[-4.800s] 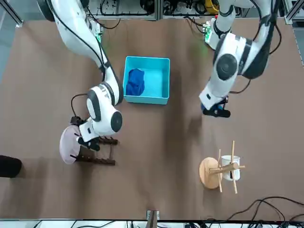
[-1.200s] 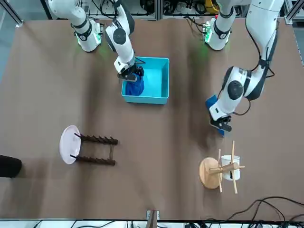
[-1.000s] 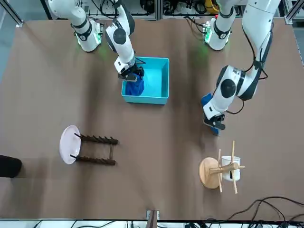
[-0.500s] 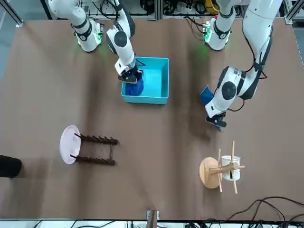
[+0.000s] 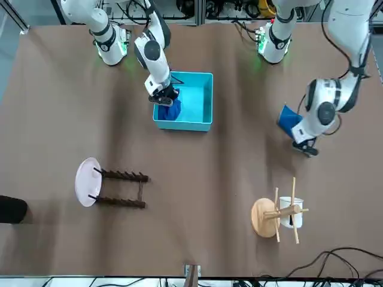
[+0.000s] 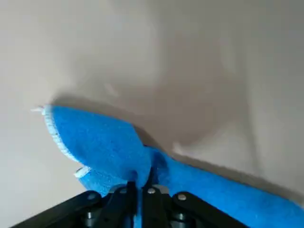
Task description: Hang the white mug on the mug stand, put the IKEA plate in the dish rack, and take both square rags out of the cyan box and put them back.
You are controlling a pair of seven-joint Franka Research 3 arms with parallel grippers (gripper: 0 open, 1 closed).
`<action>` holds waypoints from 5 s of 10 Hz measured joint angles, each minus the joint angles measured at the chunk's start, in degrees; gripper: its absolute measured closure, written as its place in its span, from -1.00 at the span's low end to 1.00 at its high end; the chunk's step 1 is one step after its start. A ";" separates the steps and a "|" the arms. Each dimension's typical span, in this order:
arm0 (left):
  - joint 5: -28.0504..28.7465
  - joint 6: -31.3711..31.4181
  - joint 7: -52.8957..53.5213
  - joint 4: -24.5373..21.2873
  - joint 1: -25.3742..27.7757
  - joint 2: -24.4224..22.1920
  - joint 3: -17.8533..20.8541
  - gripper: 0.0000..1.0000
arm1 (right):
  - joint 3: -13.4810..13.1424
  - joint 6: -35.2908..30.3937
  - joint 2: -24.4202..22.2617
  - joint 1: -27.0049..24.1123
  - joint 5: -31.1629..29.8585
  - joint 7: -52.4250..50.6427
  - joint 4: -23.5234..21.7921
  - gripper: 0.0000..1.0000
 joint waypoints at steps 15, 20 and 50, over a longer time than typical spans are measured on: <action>-7.48 -28.43 -0.31 1.30 0.54 -30.50 -12.67 0.90 | -1.81 -51.59 -16.68 -15.86 -2.79 -7.03 21.59 0.96; -25.23 -37.67 -19.75 9.85 0.34 -32.74 -36.00 0.90 | -1.99 -61.84 -17.76 -26.06 -5.30 -19.48 26.74 0.96; -19.60 -46.12 -25.06 45.33 -5.58 -13.20 -20.37 -1.00 | -0.34 -24.97 -9.20 -49.78 -4.34 -58.42 0.13 0.96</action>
